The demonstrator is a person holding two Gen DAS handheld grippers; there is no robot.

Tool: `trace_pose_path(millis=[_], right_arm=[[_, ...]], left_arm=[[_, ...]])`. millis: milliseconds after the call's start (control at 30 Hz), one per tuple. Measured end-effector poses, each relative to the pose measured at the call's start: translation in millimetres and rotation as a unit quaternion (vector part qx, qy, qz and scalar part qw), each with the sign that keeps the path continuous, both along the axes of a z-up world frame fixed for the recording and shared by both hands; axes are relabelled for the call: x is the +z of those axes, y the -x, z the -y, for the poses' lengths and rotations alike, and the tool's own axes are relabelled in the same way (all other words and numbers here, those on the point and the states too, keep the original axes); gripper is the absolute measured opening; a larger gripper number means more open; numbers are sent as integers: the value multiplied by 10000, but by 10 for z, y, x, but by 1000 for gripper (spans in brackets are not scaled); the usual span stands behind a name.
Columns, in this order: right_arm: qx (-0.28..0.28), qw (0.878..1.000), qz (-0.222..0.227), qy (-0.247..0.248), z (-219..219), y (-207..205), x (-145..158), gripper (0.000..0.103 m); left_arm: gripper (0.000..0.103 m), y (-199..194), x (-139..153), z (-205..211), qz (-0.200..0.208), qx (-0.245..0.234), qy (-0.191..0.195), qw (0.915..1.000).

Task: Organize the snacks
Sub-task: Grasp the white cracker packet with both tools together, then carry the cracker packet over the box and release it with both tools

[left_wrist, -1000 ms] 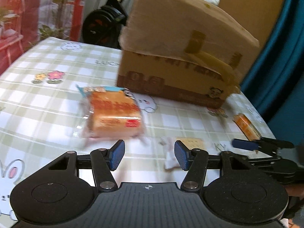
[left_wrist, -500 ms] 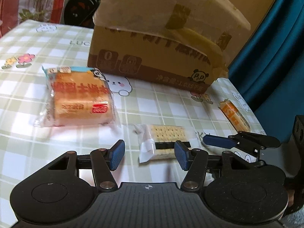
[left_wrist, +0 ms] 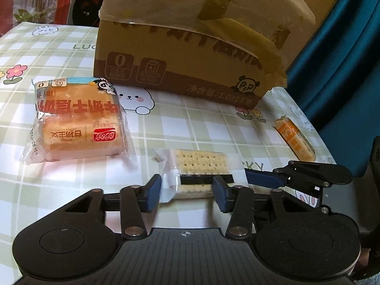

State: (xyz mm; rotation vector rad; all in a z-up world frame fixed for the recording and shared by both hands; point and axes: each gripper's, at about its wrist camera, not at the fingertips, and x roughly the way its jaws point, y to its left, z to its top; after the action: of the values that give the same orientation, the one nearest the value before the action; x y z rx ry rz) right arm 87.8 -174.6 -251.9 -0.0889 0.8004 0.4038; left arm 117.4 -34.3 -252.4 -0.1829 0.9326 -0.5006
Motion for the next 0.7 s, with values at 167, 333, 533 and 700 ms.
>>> trace_pose_path(millis=[167, 333, 533, 700], right_arm=[[-15, 10000, 64, -48, 3, 21, 36, 34], [-21, 9998, 195, -32, 2, 23, 123, 34], [-65, 9984, 560, -38, 51, 2, 379, 34], [-154, 9935, 1129, -41, 132, -93, 807, 34]], left_arm=[[47, 5, 52, -41, 15, -18, 55, 10000], [47, 0, 147, -54, 114, -5, 108, 9999], [47, -48, 419, -29, 425, -14, 184, 9989], [47, -172, 857, 17, 956, -65, 307, 9949]])
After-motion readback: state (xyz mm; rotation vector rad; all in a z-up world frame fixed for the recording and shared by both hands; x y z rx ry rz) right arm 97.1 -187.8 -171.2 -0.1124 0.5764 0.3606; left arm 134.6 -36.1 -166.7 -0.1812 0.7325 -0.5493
